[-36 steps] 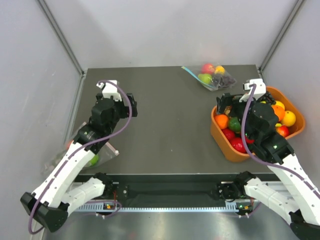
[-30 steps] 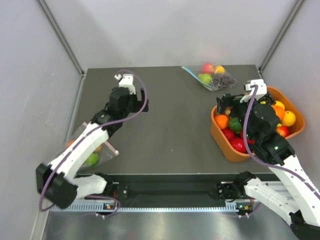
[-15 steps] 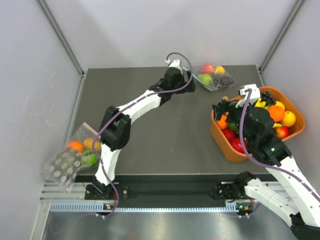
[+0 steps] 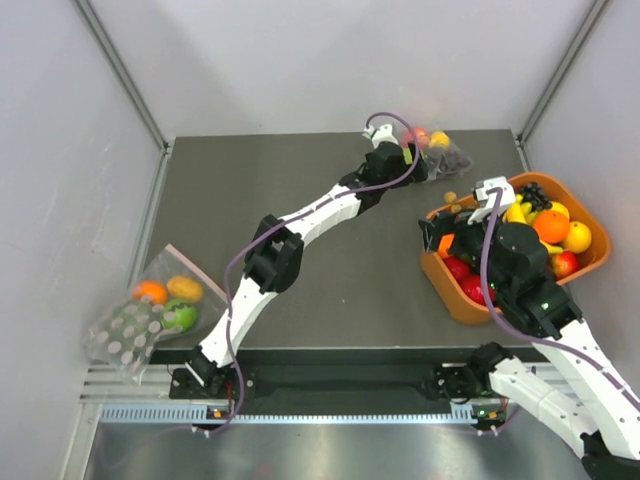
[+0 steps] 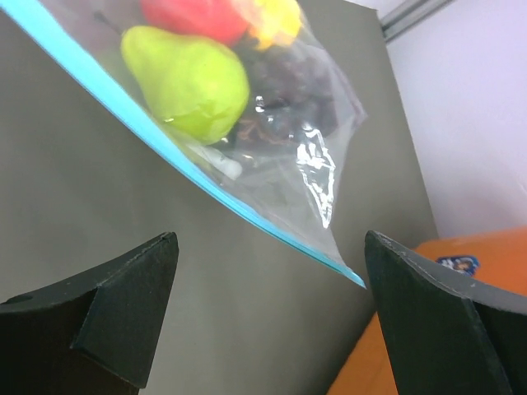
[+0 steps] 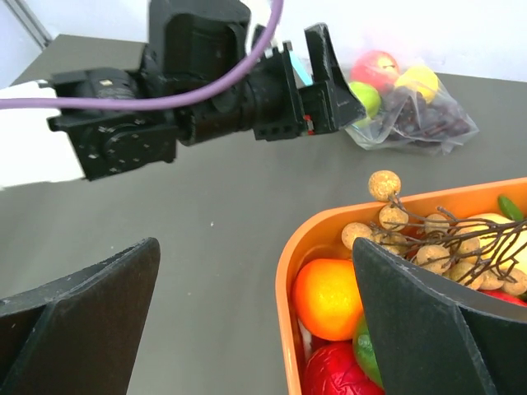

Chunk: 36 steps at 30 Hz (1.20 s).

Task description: Open the zip-top bag and remove the fake food

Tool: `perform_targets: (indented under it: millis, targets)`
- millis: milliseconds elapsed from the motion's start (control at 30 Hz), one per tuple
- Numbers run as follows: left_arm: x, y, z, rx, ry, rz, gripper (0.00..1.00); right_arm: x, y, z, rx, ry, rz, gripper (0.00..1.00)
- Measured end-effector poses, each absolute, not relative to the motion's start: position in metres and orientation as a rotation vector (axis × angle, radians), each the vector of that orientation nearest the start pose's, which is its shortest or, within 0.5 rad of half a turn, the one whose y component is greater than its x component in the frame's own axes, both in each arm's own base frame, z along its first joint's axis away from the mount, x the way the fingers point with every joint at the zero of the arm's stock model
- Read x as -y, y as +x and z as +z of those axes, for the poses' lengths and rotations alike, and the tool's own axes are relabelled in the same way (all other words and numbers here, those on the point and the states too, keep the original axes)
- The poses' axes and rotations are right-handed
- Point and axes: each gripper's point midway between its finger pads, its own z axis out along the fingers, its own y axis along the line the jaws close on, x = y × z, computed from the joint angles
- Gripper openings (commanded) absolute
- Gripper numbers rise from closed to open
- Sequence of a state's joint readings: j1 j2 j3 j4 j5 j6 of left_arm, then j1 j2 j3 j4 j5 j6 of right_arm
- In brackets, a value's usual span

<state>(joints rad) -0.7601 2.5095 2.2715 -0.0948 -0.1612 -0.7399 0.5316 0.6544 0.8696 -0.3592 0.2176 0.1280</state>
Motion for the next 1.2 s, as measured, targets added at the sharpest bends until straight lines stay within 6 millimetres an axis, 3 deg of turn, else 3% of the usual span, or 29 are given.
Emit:
perform_targets:
  millis: [267, 300, 367, 400, 433, 533, 767, 900, 967, 1067, 1200]
  targets:
    - [0.498, 0.528, 0.141, -1.98, -0.145, -0.835, 0.95, -0.113, 0.245, 0.304, -1.694, -0.189, 0.345, 1.0]
    - [0.498, 0.529, 0.136, -1.983, -0.148, -0.83, 0.81, -0.113, 0.244, 0.305, -1.691, -0.192, 0.352, 1.0]
    - [0.499, 0.53, 0.128, -1.992, -0.162, -0.826, 0.43, -0.114, 0.243, 0.308, -1.679, -0.194, 0.361, 1.0]
    - [0.499, 0.53, 0.123, -1.994, -0.163, -0.82, 0.33, -0.114, 0.242, 0.309, -1.674, -0.194, 0.367, 1.0]
    - [0.499, 0.53, 0.12, -1.996, -0.167, -0.816, 0.15, -0.115, 0.241, 0.31, -1.671, -0.194, 0.372, 1.0]
    - [0.5, 0.53, 0.108, -2.008, -0.167, -0.805, 0.0, -0.116, 0.24, 0.312, -1.663, -0.194, 0.385, 1.0]
    - [0.493, 0.525, 0.097, -2.012, -0.105, -0.762, 0.0, -0.116, 0.238, 0.309, -1.66, -0.198, 0.393, 1.0]
    - [0.455, 0.495, 0.086, -2.064, 0.011, -0.635, 0.0, -0.117, 0.24, 0.306, -1.67, -0.204, 0.388, 1.0]
    - [0.431, 0.479, 0.091, -2.073, 0.071, -0.569, 0.0, -0.118, 0.242, 0.304, -1.68, -0.208, 0.384, 1.0]
    - [0.4, 0.459, 0.123, -2.044, 0.146, -0.513, 0.0, -0.121, 0.247, 0.296, -1.708, -0.223, 0.371, 1.0]
    - [0.364, 0.444, 0.186, -1.95, 0.175, -0.5, 0.0, -0.13, 0.254, 0.283, -1.753, -0.252, 0.377, 1.0]
